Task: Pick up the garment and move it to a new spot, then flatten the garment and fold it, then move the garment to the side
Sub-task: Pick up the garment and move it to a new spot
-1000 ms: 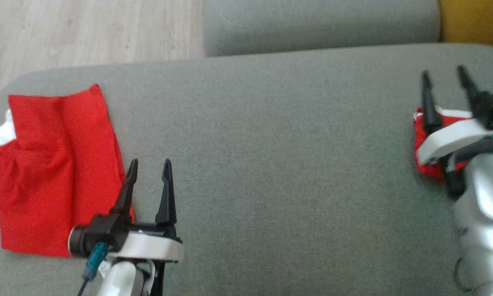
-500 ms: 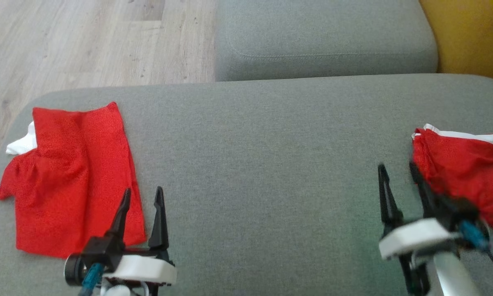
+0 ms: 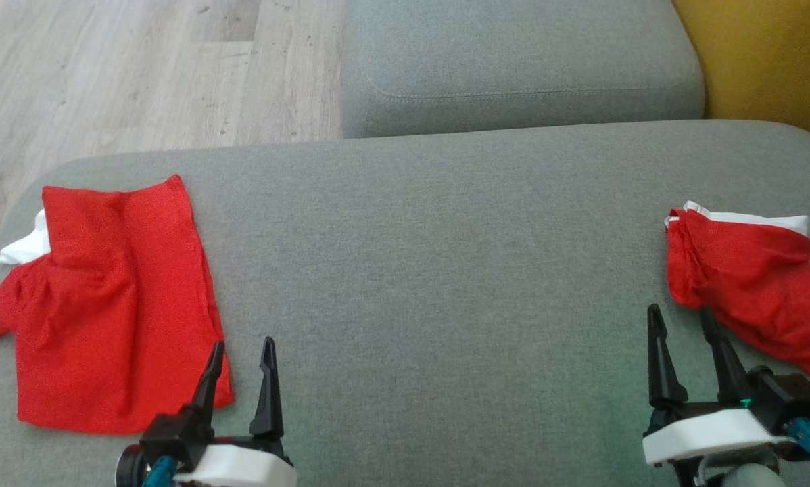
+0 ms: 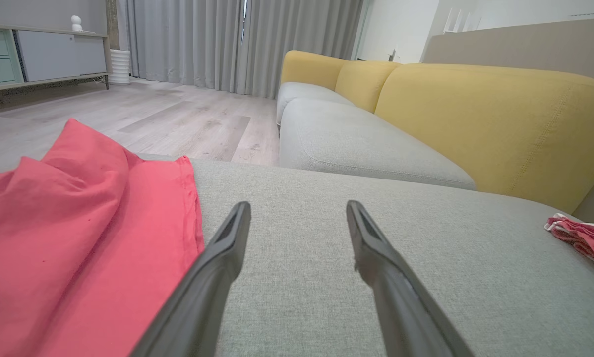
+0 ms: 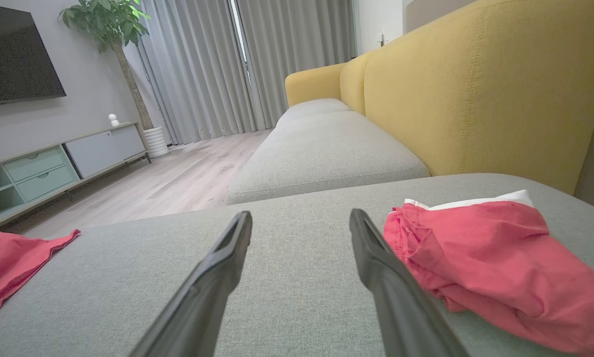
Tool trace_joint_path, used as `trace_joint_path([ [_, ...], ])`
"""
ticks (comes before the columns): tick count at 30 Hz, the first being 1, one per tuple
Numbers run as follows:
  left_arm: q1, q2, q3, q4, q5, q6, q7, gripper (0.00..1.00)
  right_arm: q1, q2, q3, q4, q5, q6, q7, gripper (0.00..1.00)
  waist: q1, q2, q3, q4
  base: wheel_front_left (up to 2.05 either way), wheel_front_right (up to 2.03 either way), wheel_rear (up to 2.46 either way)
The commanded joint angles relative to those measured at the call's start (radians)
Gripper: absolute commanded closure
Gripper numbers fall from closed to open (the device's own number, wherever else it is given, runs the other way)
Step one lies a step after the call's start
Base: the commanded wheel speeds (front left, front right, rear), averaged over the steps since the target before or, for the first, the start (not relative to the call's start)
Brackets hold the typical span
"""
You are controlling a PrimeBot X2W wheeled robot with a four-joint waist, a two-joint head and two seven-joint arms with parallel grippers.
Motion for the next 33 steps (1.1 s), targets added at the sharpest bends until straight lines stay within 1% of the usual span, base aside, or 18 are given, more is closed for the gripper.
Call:
trace_joint_path([
  [1, -0.037, 0.0, 0.024, -0.026, -0.004, 0.009, -0.01, 0.0, -0.028, -0.005, 0.021, -0.04, -0.001, -0.001, -0.014, 0.0, 0.0, 0.0, 0.001, -0.001, 0.0, 0.0, 0.0],
  [11, -0.046, 0.0, 0.016, -0.029, -0.01, 0.013, -0.01, 0.0, -0.027, -0.005, 0.019, -0.052, 0.006, -0.001, -0.014, 0.0, 0.0, 0.0, 0.003, 0.006, 0.0, 0.0, 0.0],
  [16, -0.048, 0.0, 0.021, -0.027, -0.007, 0.015, -0.01, 0.0, -0.025, -0.005, 0.048, -0.057, 0.011, -0.001, -0.014, 0.0, 0.0, 0.0, -0.001, 0.027, 0.0, 0.0, 0.0],
  [22, -0.048, 0.0, 0.035, -0.025, 0.003, 0.017, -0.01, 0.0, -0.016, -0.005, 0.089, -0.061, 0.022, -0.001, -0.014, 0.0, 0.0, 0.0, -0.007, 0.075, 0.0, 0.0, 0.0],
  [33, -0.037, 0.0, 0.075, -0.024, 0.031, 0.008, -0.01, 0.0, -0.002, -0.005, 0.171, -0.061, 0.056, -0.001, -0.014, 0.0, 0.0, 0.0, -0.023, 0.227, 0.0, 0.0, 0.0],
])
